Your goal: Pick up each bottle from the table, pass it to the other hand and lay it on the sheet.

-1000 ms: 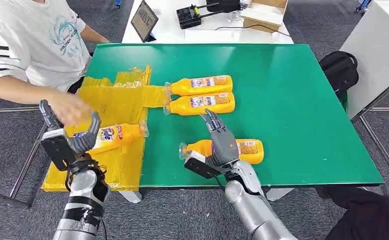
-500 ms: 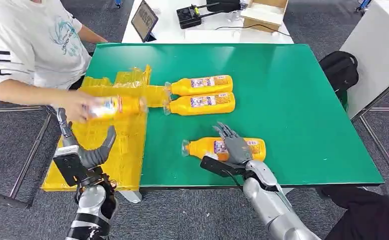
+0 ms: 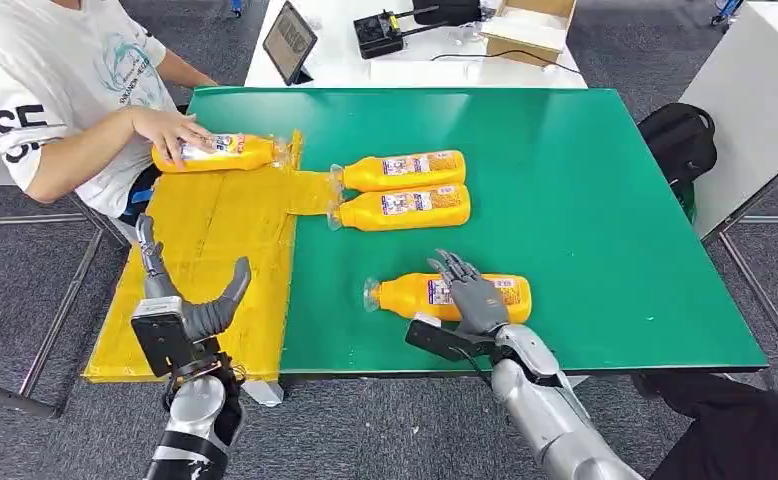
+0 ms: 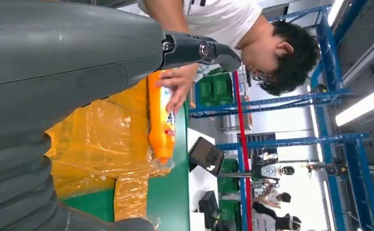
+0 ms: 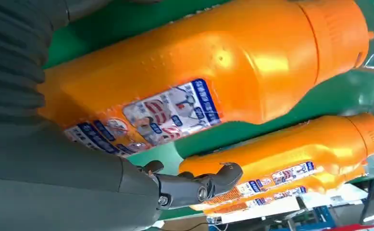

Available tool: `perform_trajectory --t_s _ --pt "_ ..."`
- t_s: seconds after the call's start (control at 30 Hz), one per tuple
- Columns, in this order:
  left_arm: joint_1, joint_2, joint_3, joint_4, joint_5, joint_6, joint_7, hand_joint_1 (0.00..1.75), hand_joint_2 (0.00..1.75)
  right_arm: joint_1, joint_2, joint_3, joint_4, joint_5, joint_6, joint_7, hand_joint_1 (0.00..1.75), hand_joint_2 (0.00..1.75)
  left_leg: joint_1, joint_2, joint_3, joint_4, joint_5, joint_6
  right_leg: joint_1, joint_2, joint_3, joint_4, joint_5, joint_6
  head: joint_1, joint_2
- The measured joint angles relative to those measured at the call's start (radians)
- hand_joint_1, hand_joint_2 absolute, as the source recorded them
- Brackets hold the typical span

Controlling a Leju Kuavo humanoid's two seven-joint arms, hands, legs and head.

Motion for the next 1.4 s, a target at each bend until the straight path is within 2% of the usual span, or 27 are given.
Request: perform_trajectory --t_s 0.47,0.97,1.0,1.03,1.07,1.1,1.3,1.4 --pt "0.013 0.0 -0.007 0.014 0.014 -0.019 0.0 0.0 1.75 0.047 -0.082 -0.017 -0.089 0.008 0.016 0.05 0.0 1.75 0.0 0.0 0.001 0.0 0.0 0.0 0.0 0.0 0.002 0.0 0.0 0.0 0.0 0.0" --pt "0.001 -0.009 -0.003 0.055 0.023 -0.062 0.0 0.0 1.75 0.002 -0.112 -0.059 -0.021 0.087 0.003 0.146 0.0 1.75 0.0 0.0 0.002 0.0 0.0 0.0 0.0 0.0 0.002 0.0 0.0 0.0 0.0 0.0" --pt "-0.003 -0.011 -0.003 0.061 0.023 -0.064 0.0 0.0 1.75 -0.008 -0.113 -0.062 0.0 0.09 0.008 0.147 0.16 1.75 0.0 0.0 0.002 0.0 0.0 0.0 0.0 0.0 0.002 0.0 0.0 0.0 0.0 0.0" --pt "-0.005 -0.014 -0.003 0.066 0.023 -0.065 0.0 0.0 1.75 -0.015 -0.115 -0.066 0.014 0.09 0.011 0.148 0.4 1.75 0.0 0.0 0.002 0.0 0.0 0.0 0.0 0.0 0.003 0.0 0.0 0.0 0.0 0.0" --pt "-0.007 -0.015 -0.003 0.071 0.023 -0.067 0.0 0.0 1.75 -0.023 -0.116 -0.068 0.026 0.091 0.014 0.148 1.13 1.75 0.0 0.0 0.003 0.0 0.0 0.0 0.0 0.0 0.003 0.0 0.0 0.0 0.0 0.0" --pt "-0.008 -0.016 -0.004 0.075 0.022 -0.069 0.0 0.0 1.75 -0.029 -0.117 -0.069 0.036 0.09 0.018 0.148 1.36 1.75 0.0 0.001 0.003 0.0 0.0 0.0 0.0 0.0 0.003 0.0 0.0 0.0 -0.001 0.0" --pt "-0.021 -0.023 -0.014 0.095 0.022 -0.06 0.0 0.0 1.75 -0.072 -0.116 -0.076 0.116 0.081 0.029 0.109 1.36 1.75 0.0 0.003 0.004 0.0 0.0 0.0 0.0 0.001 0.004 0.0 0.001 0.0 0.0 0.0" --pt "-0.024 -0.023 -0.017 0.102 0.023 -0.06 0.0 0.0 1.75 -0.086 -0.116 -0.076 0.135 0.078 0.029 0.109 1.66 1.75 0.0 0.003 0.006 0.0 0.0 0.0 0.0 0.001 0.005 0.0 0.001 0.0 0.0 0.0"
